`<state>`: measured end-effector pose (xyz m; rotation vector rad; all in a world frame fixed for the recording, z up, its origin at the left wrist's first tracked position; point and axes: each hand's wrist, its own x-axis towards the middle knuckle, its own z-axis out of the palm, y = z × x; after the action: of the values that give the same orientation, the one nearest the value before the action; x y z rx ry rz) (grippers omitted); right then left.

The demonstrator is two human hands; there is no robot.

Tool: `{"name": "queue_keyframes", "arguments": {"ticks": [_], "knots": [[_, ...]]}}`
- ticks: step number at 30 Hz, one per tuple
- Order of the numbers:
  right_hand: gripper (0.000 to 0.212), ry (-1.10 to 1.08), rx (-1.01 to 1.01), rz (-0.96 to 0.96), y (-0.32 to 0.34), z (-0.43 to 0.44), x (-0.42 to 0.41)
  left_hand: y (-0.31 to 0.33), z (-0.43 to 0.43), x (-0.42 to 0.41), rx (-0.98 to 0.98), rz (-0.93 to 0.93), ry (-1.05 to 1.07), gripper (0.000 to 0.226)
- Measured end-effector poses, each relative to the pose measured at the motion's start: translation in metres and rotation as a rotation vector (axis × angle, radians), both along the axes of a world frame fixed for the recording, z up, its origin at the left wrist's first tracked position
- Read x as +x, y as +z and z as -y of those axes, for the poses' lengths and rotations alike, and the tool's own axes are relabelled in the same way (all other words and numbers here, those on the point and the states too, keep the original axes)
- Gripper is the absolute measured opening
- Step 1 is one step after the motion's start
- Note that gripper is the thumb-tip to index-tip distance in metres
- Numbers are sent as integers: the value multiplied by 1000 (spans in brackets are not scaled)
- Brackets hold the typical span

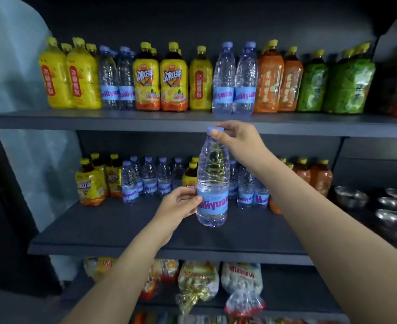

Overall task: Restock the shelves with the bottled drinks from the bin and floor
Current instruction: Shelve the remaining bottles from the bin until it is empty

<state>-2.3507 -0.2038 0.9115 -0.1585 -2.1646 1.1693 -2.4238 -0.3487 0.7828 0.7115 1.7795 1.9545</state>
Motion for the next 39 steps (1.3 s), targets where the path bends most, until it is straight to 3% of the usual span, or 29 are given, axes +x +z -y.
{"name": "queue_keyframes", "arguments": {"ticks": [9, 17, 29, 39], "knots": [[32, -71, -151, 9, -102, -70, -12, -87, -68, -12, -96, 59, -54, 11], [34, -80, -222, -22, -173, -150, -68, -155, -153, -71, -91, 32, -78, 16], [29, -96, -225, -70, -227, -231, -169, -195, -251, -166, -81, -3, -12, 28], [45, -137, -194, 14, -257, -232, -183, -214, -255, -182, -88, 52, -61, 29]]}}
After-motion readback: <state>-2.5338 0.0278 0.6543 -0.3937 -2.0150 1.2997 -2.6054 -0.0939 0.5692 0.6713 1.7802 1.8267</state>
